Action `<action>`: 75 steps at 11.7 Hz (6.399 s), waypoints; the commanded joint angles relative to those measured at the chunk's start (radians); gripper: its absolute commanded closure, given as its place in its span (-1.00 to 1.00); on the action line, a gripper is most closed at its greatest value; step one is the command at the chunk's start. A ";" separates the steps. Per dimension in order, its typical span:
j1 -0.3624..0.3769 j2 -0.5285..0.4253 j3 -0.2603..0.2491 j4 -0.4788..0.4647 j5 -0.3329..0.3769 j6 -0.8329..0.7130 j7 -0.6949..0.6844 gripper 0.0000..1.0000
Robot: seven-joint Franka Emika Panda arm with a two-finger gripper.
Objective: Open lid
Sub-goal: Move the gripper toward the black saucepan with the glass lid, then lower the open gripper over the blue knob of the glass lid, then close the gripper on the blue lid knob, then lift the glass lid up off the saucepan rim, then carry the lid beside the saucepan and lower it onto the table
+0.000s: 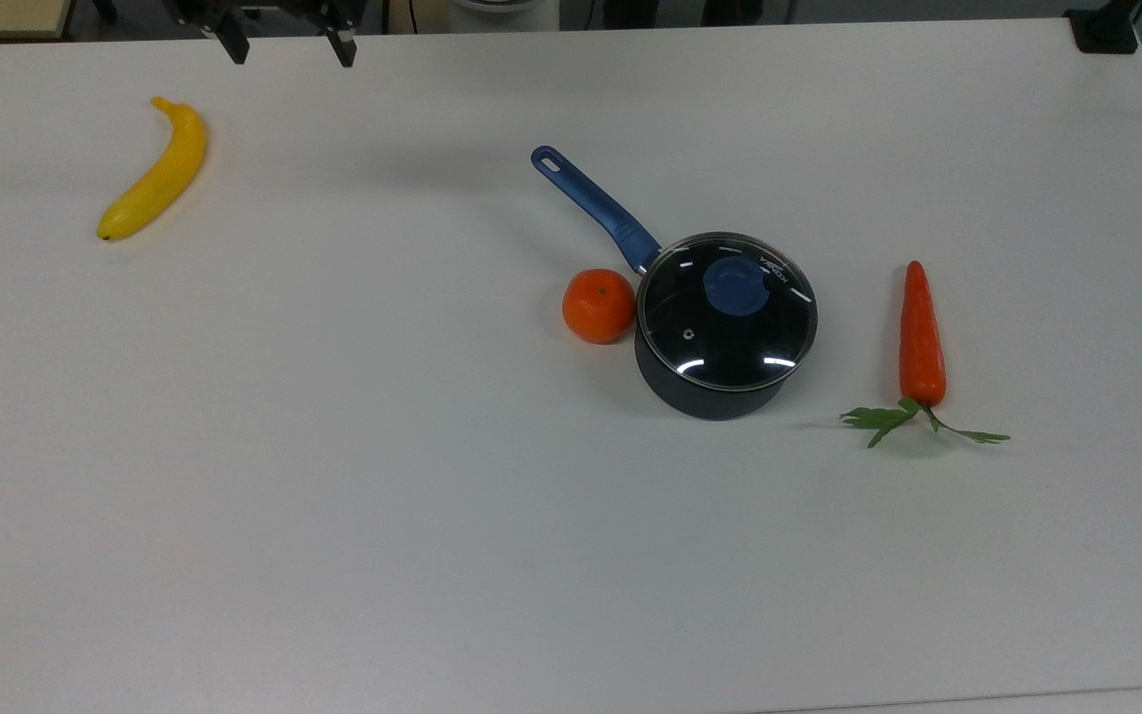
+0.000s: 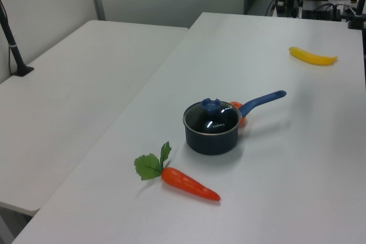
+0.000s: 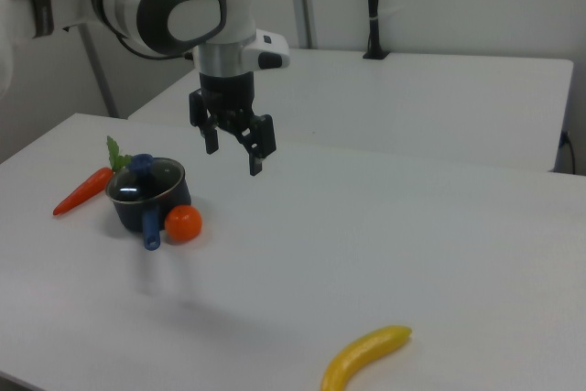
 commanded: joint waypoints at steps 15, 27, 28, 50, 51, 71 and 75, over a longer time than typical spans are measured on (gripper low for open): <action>0.188 0.174 0.118 0.148 0.169 0.325 0.103 -1.00; 0.368 0.299 0.161 0.151 0.057 0.449 0.126 -1.00; 0.374 0.303 0.174 0.139 0.037 0.449 0.125 -1.00; 0.415 0.363 0.177 0.114 -0.012 0.411 0.047 0.30; 0.415 0.360 0.177 0.117 -0.011 0.408 0.034 0.36; 0.073 0.409 0.160 0.109 -0.005 0.510 0.047 0.58; 0.066 0.474 0.160 0.089 -0.005 0.609 0.085 0.52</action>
